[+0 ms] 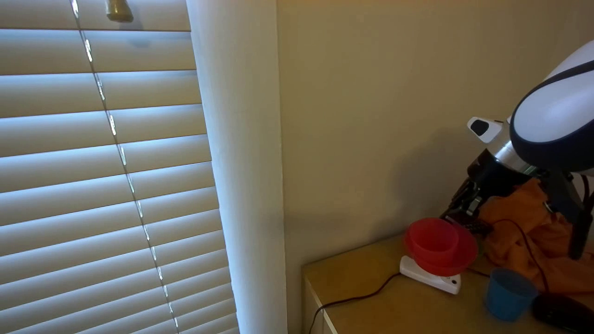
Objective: Put the bowl on the table
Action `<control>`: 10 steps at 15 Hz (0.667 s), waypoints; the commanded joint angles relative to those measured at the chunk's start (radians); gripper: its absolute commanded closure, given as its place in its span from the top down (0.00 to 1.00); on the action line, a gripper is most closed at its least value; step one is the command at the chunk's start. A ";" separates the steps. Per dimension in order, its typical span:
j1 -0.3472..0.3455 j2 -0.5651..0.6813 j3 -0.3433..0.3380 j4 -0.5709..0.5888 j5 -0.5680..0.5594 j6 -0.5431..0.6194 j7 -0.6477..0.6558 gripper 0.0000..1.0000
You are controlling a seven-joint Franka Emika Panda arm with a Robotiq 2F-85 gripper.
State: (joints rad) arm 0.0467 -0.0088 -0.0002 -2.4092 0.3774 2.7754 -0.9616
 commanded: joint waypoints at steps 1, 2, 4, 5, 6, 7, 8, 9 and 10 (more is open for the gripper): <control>0.020 0.091 0.021 0.032 0.041 0.025 -0.163 0.01; 0.021 0.110 0.031 0.037 0.064 0.040 -0.242 0.01; 0.002 0.152 0.090 0.059 0.152 0.072 -0.396 0.01; -0.022 0.171 0.137 0.074 0.203 0.089 -0.470 0.01; -0.062 0.196 0.205 0.101 0.274 0.108 -0.545 0.01; -0.106 0.223 0.268 0.136 0.333 0.108 -0.619 0.01; -0.153 0.259 0.331 0.182 0.390 0.090 -0.693 0.01; -0.190 0.293 0.373 0.215 0.435 0.070 -0.763 0.01; -0.224 0.324 0.405 0.240 0.489 0.041 -0.833 0.01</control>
State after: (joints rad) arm -0.0614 0.2112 0.2910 -2.2726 0.7314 2.8698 -1.5975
